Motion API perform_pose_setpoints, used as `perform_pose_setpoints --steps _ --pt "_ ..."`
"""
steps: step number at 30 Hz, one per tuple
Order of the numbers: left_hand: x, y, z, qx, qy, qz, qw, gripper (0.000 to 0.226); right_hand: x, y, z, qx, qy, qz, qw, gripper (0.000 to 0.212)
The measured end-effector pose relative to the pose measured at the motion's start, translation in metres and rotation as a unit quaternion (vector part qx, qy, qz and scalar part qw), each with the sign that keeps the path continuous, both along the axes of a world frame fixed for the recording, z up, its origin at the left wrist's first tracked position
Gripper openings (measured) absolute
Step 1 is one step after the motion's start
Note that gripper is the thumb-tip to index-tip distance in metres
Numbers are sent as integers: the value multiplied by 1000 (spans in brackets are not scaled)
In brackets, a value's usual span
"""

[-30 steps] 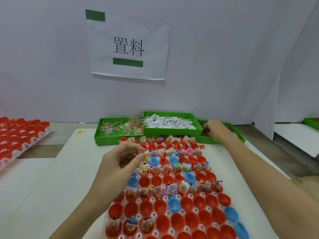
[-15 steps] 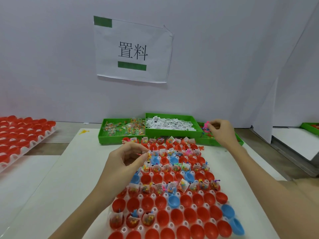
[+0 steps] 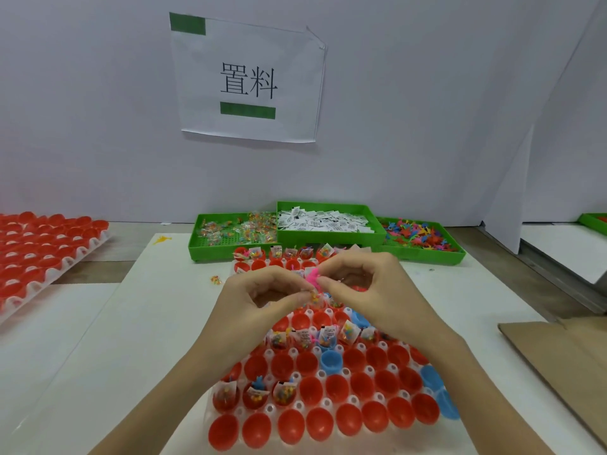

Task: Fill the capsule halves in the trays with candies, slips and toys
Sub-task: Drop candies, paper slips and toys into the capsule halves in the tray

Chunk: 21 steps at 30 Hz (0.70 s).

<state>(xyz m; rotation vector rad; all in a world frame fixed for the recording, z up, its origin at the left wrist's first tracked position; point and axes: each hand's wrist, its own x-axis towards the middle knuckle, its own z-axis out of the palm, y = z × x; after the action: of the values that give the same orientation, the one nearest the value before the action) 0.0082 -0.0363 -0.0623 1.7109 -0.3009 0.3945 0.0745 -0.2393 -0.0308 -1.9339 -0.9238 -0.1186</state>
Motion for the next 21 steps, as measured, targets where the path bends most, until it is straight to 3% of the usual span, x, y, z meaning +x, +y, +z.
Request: perform_pose_setpoints --steps 8,15,21 --pt "-2 -4 -4 39 -8 -5 999 12 -7 -14 -6 -30 75 40 996 10" --pt "-8 9 8 209 68 -137 966 8 -19 -22 -2 -158 220 129 954 13" --pt "-12 13 12 306 55 -154 938 11 -29 -12 -9 -187 263 129 938 18"
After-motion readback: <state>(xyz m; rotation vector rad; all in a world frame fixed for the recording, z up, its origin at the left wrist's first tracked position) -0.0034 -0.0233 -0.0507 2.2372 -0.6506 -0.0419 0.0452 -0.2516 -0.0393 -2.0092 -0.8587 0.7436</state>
